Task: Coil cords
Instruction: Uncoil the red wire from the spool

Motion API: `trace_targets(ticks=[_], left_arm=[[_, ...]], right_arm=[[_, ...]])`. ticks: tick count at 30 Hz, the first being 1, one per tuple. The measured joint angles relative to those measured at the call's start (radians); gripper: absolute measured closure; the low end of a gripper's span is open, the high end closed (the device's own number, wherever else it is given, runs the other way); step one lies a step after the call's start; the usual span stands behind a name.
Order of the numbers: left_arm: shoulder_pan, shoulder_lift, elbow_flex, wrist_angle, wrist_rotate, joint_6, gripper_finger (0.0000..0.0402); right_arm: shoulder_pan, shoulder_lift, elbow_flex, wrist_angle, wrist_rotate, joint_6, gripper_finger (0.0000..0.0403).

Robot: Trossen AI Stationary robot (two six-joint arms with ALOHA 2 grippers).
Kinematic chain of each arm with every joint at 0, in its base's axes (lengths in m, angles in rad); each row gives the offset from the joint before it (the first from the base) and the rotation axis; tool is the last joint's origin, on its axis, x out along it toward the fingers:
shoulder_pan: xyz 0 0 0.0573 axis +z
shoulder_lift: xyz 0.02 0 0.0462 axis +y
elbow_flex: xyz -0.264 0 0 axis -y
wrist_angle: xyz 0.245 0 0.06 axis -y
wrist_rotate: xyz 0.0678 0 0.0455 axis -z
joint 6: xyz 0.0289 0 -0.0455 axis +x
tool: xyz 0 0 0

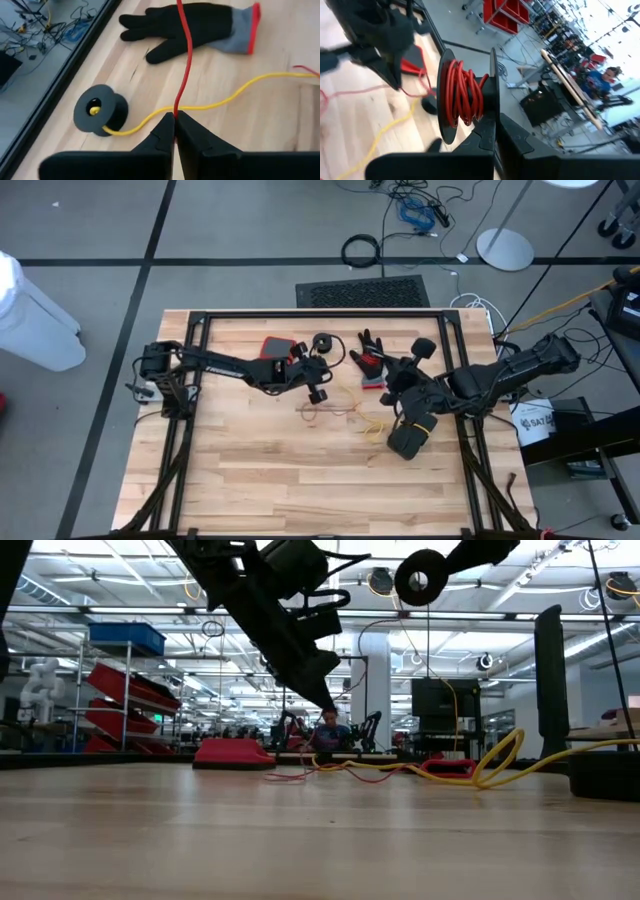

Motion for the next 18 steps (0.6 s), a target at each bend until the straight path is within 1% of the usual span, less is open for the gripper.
trace_targets(ticks=[4, 7, 10, 12, 15, 18], left_arm=[[-0.009, 0.0, 0.0, 0.0, 0.053, 0.006, 0.0344], [-0.03, 0.0, 0.0, 0.0, 0.095, 0.007, 0.03], [-0.056, 0.0, 0.0, 0.002, 0.143, -0.001, 0.0257], [-0.081, -0.003, 0.0, 0.004, 0.154, -0.006, 0.0236], [-0.119, -0.018, 0.0, 0.04, 0.155, 0.012, 0.0223], [-0.158, -0.046, 0.0, 0.122, 0.111, 0.079, 0.0222]], right_arm=[[-0.001, 0.0, 0.0, -0.095, 0.016, 0.068, 0.0403], [-0.001, 0.0, 0.0, -0.158, 0.043, 0.116, 0.0403], [-0.001, -0.002, 0.0, -0.207, 0.045, 0.159, 0.0403], [-0.001, -0.002, 0.0, -0.232, 0.041, 0.182, 0.0403], [-0.001, -0.002, 0.0, -0.233, -0.009, 0.196, 0.0403], [-0.001, -0.002, 0.0, -0.209, -0.067, 0.202, 0.0403]])
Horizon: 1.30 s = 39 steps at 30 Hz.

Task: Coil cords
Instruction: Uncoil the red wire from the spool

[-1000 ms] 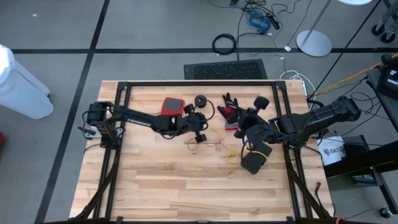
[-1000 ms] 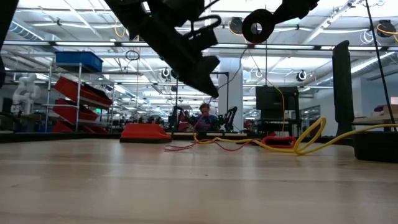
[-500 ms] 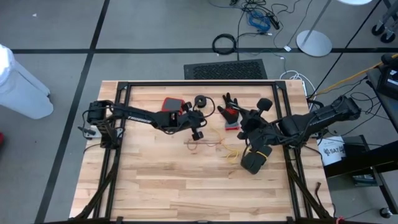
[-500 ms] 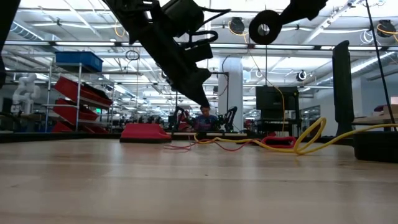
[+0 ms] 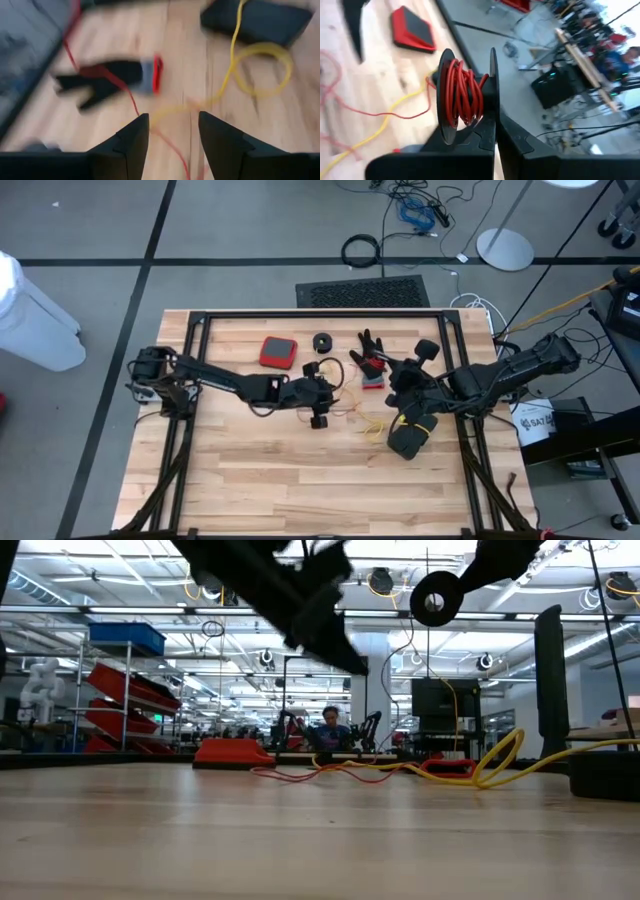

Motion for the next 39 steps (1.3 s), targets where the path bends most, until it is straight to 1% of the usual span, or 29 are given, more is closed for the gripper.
trace_targets(ticks=[4, 7, 12, 16, 23, 30, 39], left_arm=[[-0.046, -0.024, 0.0, 0.119, -0.127, 0.138, 0.0221], [-0.063, -0.028, 0.0, 0.214, -0.141, 0.201, 0.0221], [-0.065, -0.028, 0.0, 0.313, -0.151, 0.211, 0.0221], [-0.07, -0.028, 0.0, 0.361, -0.204, 0.291, 0.0221], [-0.095, -0.028, 0.0, 0.365, -0.258, 0.443, 0.0221], [-0.103, -0.028, 0.0, 0.353, -0.26, 0.48, 0.0223], [-0.103, -0.028, 0.0, 0.283, -0.246, 0.479, 0.0273]], right_arm=[[0.01, 0.0, 0.0, 0.006, -0.027, 0.02, 0.0403], [0.027, 0.004, 0.0, 0.026, -0.009, 0.02, 0.0403], [0.053, 0.035, 0.0, 0.053, 0.045, 0.014, 0.0403], [0.068, 0.079, 0.0, 0.061, 0.056, 0.013, 0.0403], [0.085, 0.15, 0.0, 0.109, 0.057, 0.006, 0.0403], [0.085, 0.2, 0.0, 0.198, 0.06, -0.048, 0.0403], [0.085, 0.238, -0.001, 0.289, 0.074, -0.142, 0.0403]])
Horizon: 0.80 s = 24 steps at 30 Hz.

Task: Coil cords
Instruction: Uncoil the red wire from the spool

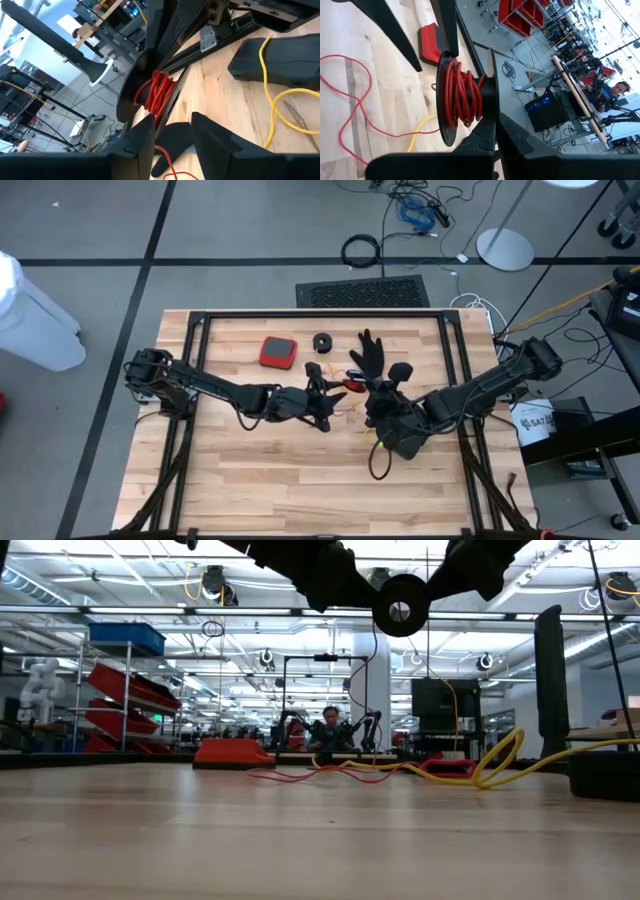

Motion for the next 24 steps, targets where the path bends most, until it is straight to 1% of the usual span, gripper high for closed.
trace_targets(ticks=[7, 12, 16, 24], left_arm=[[0.001, 0.0, 0.0, 0.004, 0.0, 0.0, 0.0296], [0.001, 0.0, 0.0, 0.007, 0.0, 0.002, 0.0297], [0.001, 0.0, 0.0, 0.009, -0.001, 0.046, 0.0297], [0.0, -0.003, 0.0, 0.005, -0.01, 0.07, 0.0297]], right_arm=[[0.0, 0.0, -0.001, 0.007, 0.001, -0.02, 0.0403], [0.0, 0.0, -0.001, 0.013, -0.006, -0.044, 0.0403], [0.0, 0.0, -0.001, 0.012, -0.025, -0.057, 0.0403], [-0.001, -0.001, -0.001, 0.009, -0.02, -0.082, 0.0403]])
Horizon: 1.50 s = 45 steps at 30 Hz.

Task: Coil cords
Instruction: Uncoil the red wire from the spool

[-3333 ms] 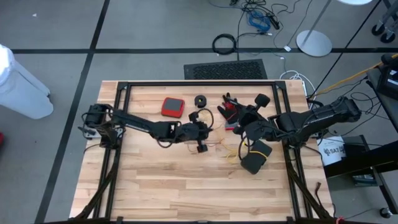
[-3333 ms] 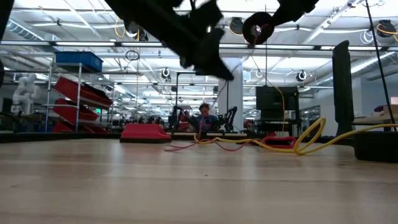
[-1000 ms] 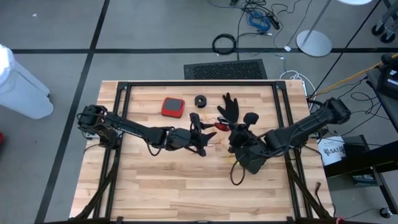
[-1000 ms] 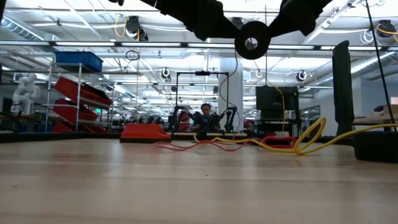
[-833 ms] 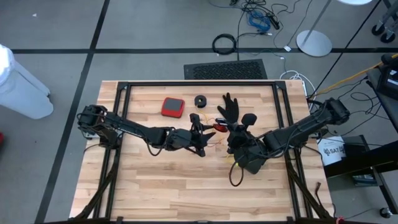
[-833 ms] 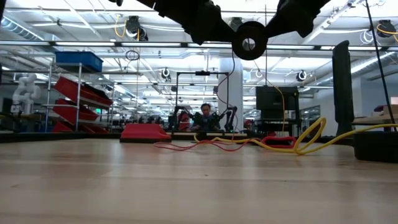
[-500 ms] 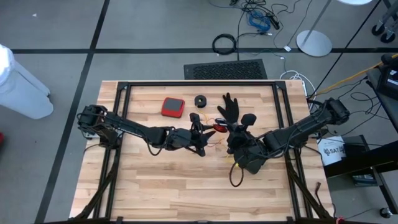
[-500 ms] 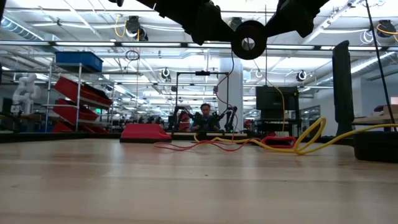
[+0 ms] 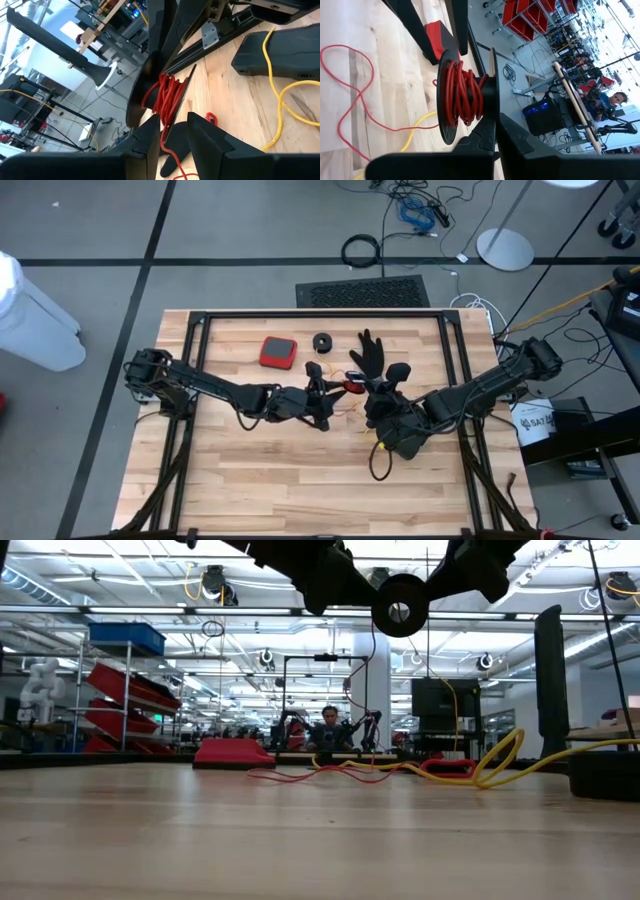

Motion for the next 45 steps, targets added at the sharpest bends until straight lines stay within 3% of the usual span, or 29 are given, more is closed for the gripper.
trace_targets(ticks=[10, 16, 24, 27, 33, 45], left_arm=[[0.002, -0.041, 0.001, -0.067, 0.046, 0.018, 0.0294], [0.012, -0.042, 0.001, -0.123, 0.064, 0.024, 0.0294], [0.014, -0.042, 0.001, -0.082, 0.062, 0.025, 0.0296], [0.016, -0.042, 0.001, -0.076, 0.061, 0.027, 0.0315], [0.015, -0.042, 0.001, -0.077, 0.067, 0.058, 0.039], [0.013, -0.042, 0.0, -0.095, 0.082, 0.061, 0.0398]], right_arm=[[0.0, 0.0, 0.0, 0.016, 0.017, -0.033, 0.0403], [0.0, 0.0, 0.0, 0.126, 0.014, -0.131, 0.0403], [-0.003, 0.0, 0.0, 0.171, 0.017, -0.176, 0.0403], [-0.004, -0.001, 0.0, 0.167, -0.002, -0.176, 0.0403], [-0.005, -0.002, 0.001, 0.154, -0.027, -0.176, 0.0403], [-0.011, -0.002, 0.003, 0.043, -0.094, -0.092, 0.039]])
